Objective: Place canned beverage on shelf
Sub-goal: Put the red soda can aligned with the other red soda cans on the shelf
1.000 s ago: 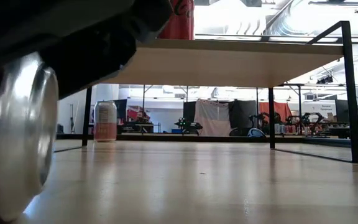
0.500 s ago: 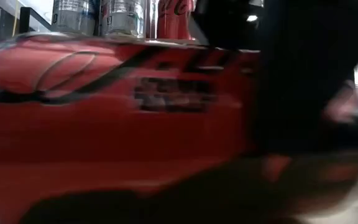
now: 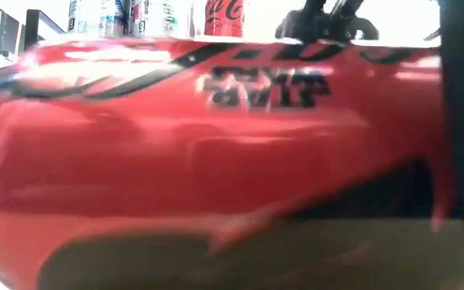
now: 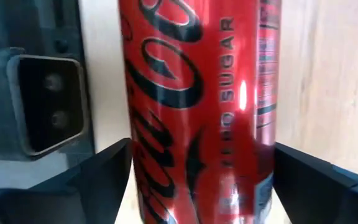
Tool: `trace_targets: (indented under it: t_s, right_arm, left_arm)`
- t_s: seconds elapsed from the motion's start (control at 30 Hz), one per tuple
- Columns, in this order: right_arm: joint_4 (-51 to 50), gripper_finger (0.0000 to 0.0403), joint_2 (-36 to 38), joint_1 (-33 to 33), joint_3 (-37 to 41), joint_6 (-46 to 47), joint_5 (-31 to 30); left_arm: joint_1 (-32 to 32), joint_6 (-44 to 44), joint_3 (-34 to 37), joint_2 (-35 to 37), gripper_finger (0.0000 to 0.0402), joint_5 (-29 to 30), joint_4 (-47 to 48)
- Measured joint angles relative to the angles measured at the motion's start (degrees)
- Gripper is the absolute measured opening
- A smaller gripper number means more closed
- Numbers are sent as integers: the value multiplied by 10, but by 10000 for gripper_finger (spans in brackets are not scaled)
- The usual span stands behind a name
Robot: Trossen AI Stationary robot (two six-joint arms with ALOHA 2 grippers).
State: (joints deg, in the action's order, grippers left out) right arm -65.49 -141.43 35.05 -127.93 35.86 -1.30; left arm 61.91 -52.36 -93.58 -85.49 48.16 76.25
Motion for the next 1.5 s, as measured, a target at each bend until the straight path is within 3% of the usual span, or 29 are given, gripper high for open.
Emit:
trace_targets:
  t_s: [0.43,1.17,1.5]
  right_arm:
    - [58,346,2,-49,-3,-52,73]
    - [104,346,2,-57,-3,-84,3]
    - [133,346,-1,-64,3,-105,4]
  left_arm:
    - [0,0,0,0,335,0,0]
    - [0,4,0,0,335,0,1]
    - [0,4,0,0,335,0,1]
